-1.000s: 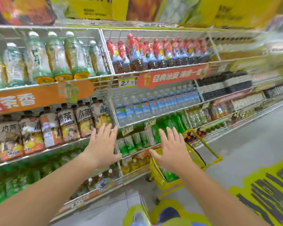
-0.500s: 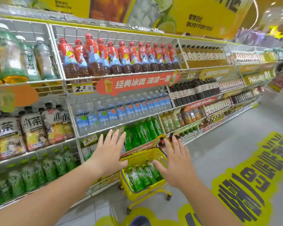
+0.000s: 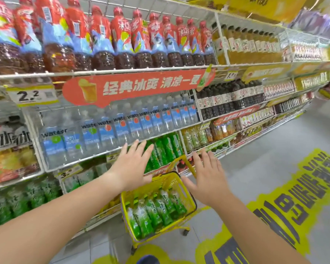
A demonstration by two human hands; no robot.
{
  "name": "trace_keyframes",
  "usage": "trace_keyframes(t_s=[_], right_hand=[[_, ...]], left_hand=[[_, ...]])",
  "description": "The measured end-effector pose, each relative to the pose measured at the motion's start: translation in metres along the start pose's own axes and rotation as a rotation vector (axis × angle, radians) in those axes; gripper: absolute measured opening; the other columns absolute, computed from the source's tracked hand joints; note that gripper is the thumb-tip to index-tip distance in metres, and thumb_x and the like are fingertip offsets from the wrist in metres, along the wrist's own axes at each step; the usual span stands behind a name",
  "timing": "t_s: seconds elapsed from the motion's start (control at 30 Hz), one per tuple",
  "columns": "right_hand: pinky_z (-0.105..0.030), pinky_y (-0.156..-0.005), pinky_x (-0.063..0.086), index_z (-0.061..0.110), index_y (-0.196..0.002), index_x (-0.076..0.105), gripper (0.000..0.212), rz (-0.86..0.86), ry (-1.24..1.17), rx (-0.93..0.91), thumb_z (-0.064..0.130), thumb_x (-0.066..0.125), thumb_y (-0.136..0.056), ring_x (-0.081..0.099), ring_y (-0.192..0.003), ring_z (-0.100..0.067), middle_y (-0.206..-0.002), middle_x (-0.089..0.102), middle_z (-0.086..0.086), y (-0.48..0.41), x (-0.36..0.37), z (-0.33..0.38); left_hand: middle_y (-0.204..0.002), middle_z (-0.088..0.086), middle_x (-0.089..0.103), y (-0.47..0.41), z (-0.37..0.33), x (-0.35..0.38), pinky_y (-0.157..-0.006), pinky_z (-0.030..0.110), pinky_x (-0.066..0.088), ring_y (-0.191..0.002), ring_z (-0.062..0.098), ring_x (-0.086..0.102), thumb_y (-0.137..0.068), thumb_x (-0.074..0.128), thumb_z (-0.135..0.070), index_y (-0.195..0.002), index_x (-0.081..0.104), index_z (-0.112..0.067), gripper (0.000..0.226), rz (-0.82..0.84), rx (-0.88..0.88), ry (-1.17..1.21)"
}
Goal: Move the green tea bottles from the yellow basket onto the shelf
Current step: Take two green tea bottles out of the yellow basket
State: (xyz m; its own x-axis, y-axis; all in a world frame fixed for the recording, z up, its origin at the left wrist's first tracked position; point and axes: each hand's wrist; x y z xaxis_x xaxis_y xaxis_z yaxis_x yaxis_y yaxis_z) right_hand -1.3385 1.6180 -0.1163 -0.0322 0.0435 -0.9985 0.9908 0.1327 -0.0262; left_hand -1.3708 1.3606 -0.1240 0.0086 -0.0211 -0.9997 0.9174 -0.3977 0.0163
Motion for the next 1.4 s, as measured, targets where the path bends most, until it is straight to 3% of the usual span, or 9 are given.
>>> trace_keyframes(t_s=[0.1,0.27,0.47,0.73,0.83,0.93,1.07,1.2,1.4], right_hand=[[-0.050,-0.123,0.012,0.016,-0.159,0.019,0.093,0.027,-0.020,-0.011,0.074,0.020,-0.085,0.012,-0.151,-0.033,-0.164,0.018,-0.015,-0.032,0.018,-0.012],[-0.047,-0.124,0.005,0.019,-0.160,0.003,0.101,0.169,-0.013,-0.080,0.077,0.002,-0.077,-0.001,-0.153,-0.029,-0.167,0.003,-0.011,-0.081,0.054,-0.034],[-0.050,-0.122,0.011,0.015,-0.158,0.020,0.100,0.246,0.011,-0.264,0.073,0.007,-0.077,0.012,-0.151,-0.034,-0.164,0.018,-0.016,-0.143,0.117,-0.062],[-0.046,-0.121,0.014,0.017,-0.159,0.014,0.098,0.414,-0.032,-0.441,0.072,0.000,-0.079,0.012,-0.152,-0.031,-0.165,0.014,-0.013,-0.181,0.240,-0.088],[-0.046,-0.119,0.021,0.018,-0.158,0.016,0.093,0.448,-0.053,-0.459,0.073,0.012,-0.083,0.017,-0.151,-0.030,-0.164,0.018,-0.012,-0.185,0.295,-0.094],[-0.047,-0.118,0.025,0.019,-0.156,0.019,0.090,0.483,-0.084,-0.441,0.072,0.019,-0.084,0.021,-0.149,-0.032,-0.162,0.023,-0.012,-0.183,0.354,-0.099],[-0.046,-0.119,0.024,0.014,-0.154,0.021,0.083,0.524,-0.076,-0.470,0.065,0.036,-0.091,0.023,-0.147,-0.035,-0.158,0.028,-0.015,-0.176,0.422,-0.100],[-0.047,-0.117,0.027,0.014,-0.154,0.021,0.083,0.550,-0.107,-0.447,0.066,0.035,-0.090,0.023,-0.146,-0.032,-0.157,0.029,-0.014,-0.171,0.473,-0.100],[-0.048,-0.112,0.036,0.019,-0.156,0.012,0.082,0.622,-0.153,-0.328,0.063,0.041,-0.093,0.026,-0.145,-0.031,-0.161,0.021,-0.010,-0.165,0.525,-0.106]], left_hand=[[-0.167,0.014,-0.001,-0.031,0.000,0.014,-0.123,0.055,0.010,-0.153,0.033,-0.001,-0.090,0.041,-0.071,-0.159,-0.008,-0.017,0.100,0.028,-0.021,0.020],[-0.167,0.014,0.006,-0.072,-0.005,0.036,-0.123,0.054,0.012,-0.153,0.032,0.003,-0.090,0.042,-0.069,-0.160,-0.002,-0.017,0.097,0.066,-0.141,0.131],[-0.167,0.013,0.006,-0.102,-0.020,0.089,-0.123,0.051,0.011,-0.153,0.032,0.004,-0.090,0.048,-0.063,-0.160,0.002,-0.017,0.096,0.145,-0.328,0.236],[-0.163,0.018,0.020,-0.112,-0.065,0.204,-0.120,0.045,0.026,-0.149,0.034,0.023,-0.081,0.034,-0.068,-0.157,0.021,-0.010,0.096,0.204,-0.629,0.319],[-0.162,0.018,0.021,-0.109,-0.079,0.256,-0.119,0.045,0.027,-0.148,0.035,0.025,-0.084,0.039,-0.066,-0.157,0.020,-0.009,0.094,0.320,-0.734,0.381],[-0.147,0.025,0.045,-0.100,-0.089,0.315,-0.106,0.050,0.046,-0.133,0.040,0.048,-0.079,0.047,-0.061,-0.147,0.040,0.000,0.092,0.308,-0.704,0.344],[-0.139,0.025,0.051,-0.095,-0.099,0.378,-0.102,0.046,0.048,-0.126,0.039,0.053,-0.075,0.049,-0.059,-0.144,0.044,0.001,0.092,0.364,-0.725,0.297],[-0.161,0.020,0.022,-0.089,-0.101,0.437,-0.115,0.046,0.031,-0.147,0.036,0.027,-0.083,0.065,-0.053,-0.156,0.018,-0.008,0.097,0.447,-0.739,0.343],[-0.164,0.014,0.004,-0.093,-0.100,0.491,-0.110,0.044,0.037,-0.148,0.033,0.021,-0.089,0.062,-0.052,-0.156,-0.003,-0.012,0.102,0.478,-0.814,0.423]])
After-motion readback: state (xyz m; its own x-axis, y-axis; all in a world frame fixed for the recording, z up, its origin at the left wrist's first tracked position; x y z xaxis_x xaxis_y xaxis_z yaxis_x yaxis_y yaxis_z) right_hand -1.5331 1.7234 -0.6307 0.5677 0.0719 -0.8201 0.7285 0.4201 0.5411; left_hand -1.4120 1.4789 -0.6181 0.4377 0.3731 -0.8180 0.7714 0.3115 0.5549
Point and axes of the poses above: each hand's wrist, its own y-axis away from the middle knuckle, its own x-axis out of the palm, z = x × y
